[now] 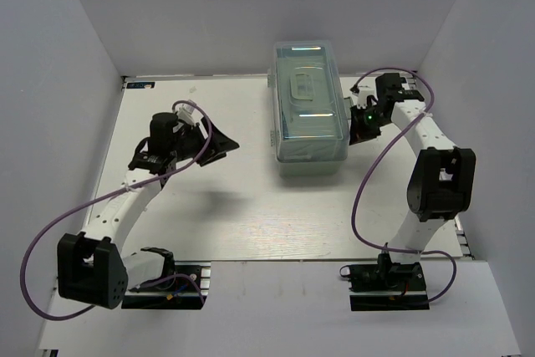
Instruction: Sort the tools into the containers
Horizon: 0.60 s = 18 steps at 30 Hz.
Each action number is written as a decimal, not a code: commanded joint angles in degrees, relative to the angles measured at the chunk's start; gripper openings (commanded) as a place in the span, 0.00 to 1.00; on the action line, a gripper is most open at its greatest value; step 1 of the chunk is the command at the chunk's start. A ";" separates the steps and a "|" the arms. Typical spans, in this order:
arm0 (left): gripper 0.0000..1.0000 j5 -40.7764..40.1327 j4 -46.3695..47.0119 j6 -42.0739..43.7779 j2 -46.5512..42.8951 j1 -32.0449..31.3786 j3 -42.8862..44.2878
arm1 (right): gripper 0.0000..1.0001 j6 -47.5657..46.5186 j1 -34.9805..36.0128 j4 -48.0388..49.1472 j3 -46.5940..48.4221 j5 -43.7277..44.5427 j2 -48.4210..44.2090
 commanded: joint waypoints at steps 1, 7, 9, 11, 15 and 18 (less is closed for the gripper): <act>0.76 -1.91 -3.84 3.30 -2.73 0.36 -0.81 | 0.00 0.62 0.54 0.38 -1.08 9.07 -3.60; 1.00 -10.97 -15.19 14.80 -6.15 -0.16 3.15 | 0.48 -1.22 -1.39 -0.76 -6.26 20.11 -10.89; 1.00 -12.90 -17.57 16.76 -7.64 -0.69 2.63 | 0.65 -3.68 -1.31 0.11 -10.90 19.59 -17.12; 1.00 -13.44 -18.37 18.78 -10.46 -0.69 1.84 | 0.83 -4.56 -1.13 1.87 -16.70 19.23 -23.12; 1.00 -14.58 -18.89 20.72 -15.55 -0.69 0.52 | 0.90 -2.99 -0.87 7.75 -23.55 17.48 -38.18; 1.00 -14.58 -17.32 22.04 -19.16 -0.69 -0.02 | 0.90 -1.93 -0.17 4.97 -26.04 14.84 -43.31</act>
